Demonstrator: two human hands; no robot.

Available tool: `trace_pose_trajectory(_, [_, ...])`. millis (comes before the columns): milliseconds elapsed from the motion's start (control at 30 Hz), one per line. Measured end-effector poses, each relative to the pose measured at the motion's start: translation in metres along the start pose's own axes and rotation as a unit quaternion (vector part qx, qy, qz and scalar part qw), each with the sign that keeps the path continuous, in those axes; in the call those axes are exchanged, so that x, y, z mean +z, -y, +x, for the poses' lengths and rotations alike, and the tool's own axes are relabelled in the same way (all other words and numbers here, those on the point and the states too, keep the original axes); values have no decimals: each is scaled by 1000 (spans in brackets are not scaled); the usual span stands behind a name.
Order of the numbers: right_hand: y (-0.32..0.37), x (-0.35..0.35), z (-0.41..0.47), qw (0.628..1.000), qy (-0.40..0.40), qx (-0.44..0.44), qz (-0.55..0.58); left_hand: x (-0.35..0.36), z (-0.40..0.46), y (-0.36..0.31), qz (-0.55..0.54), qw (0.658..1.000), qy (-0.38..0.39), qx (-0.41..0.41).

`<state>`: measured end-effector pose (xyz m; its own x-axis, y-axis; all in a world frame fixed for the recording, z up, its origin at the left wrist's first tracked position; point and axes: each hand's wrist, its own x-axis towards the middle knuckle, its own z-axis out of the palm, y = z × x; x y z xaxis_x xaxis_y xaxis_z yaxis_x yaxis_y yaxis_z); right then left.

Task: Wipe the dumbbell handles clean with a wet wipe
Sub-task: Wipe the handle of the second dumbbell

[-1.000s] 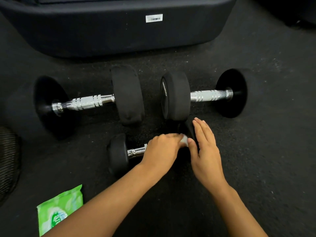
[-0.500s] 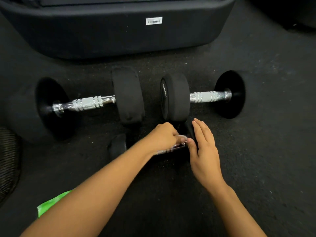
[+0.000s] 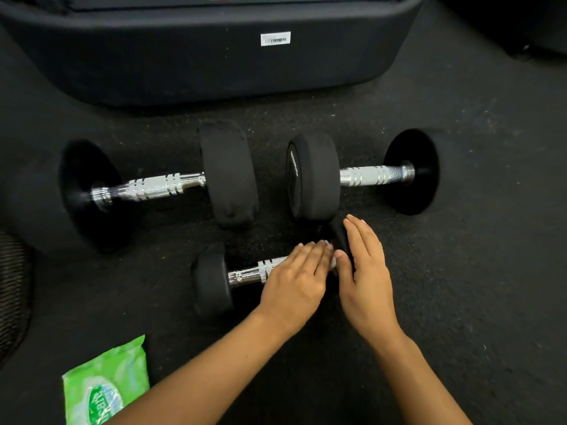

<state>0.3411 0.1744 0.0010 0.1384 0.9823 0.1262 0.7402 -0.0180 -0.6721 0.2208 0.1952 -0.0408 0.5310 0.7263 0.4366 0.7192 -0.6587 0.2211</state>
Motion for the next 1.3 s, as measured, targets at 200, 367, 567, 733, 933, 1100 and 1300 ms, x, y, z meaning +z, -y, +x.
trace_pose_trajectory(200, [1, 0, 1, 1000, -3, 0, -4, -2, 11, -1, -24, 998, 40, -48])
trace_pose_trajectory(367, [0, -1, -1, 1000, 1, -3, 2, -3, -2, 10, -17, 999, 40, 31])
trace_pose_trajectory(567, [-1, 0, 1, 1000, -2, -11, -5, -25, 31, 4, -34, 975, 180, -123])
trace_pose_trajectory(733, [-2, -2, 0, 1000, 4, -15, -2, -29, 26, 8, -5, 982, 174, -67])
trace_pose_trajectory(933, [-3, 0, 0, 1000, 0, -14, -5, -36, 43, 3, -3, 960, 242, -144])
trace_pose_trajectory(1100, [-2, -1, 0, 1000, 3, -16, -5, -33, 37, -1, 7, 972, 209, -109])
trace_pose_trajectory(1300, [-3, -3, -1, 1000, 9, -23, 0, -31, 4, 15, -23, 990, 123, -69])
